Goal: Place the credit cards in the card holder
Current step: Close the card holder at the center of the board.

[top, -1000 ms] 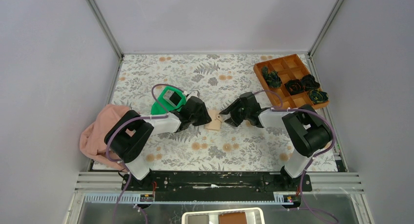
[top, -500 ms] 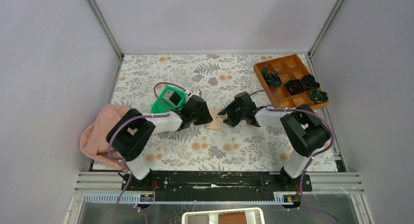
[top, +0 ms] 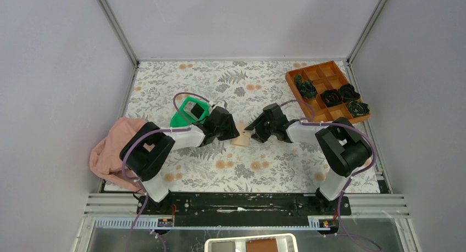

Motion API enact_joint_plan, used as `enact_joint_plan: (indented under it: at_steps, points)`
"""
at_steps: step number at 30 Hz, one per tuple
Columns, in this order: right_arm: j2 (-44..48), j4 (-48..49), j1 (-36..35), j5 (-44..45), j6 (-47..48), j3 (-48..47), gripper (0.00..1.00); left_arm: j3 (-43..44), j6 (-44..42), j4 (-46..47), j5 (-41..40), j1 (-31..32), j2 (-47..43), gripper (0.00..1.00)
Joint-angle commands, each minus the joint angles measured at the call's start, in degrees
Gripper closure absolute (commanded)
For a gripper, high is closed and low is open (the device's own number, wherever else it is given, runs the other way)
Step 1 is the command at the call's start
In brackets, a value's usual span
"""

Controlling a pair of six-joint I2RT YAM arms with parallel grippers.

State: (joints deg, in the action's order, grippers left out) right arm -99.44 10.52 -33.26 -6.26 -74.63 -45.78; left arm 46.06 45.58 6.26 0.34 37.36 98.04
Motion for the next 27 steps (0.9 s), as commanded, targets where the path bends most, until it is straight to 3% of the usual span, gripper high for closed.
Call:
enact_joint_plan:
  at_steps: [1, 27]
  points:
    - [-1.6, -4.8, -1.4, 1.5, 5.4, -0.1, 0.46, -0.7, -1.9, -4.8, 0.4, -0.6, 3.9, 0.54]
    - [-4.7, -11.1, -1.4, 1.2, 7.9, -1.5, 0.46, 1.1, -3.0, -5.8, -0.2, -0.7, 5.5, 0.55]
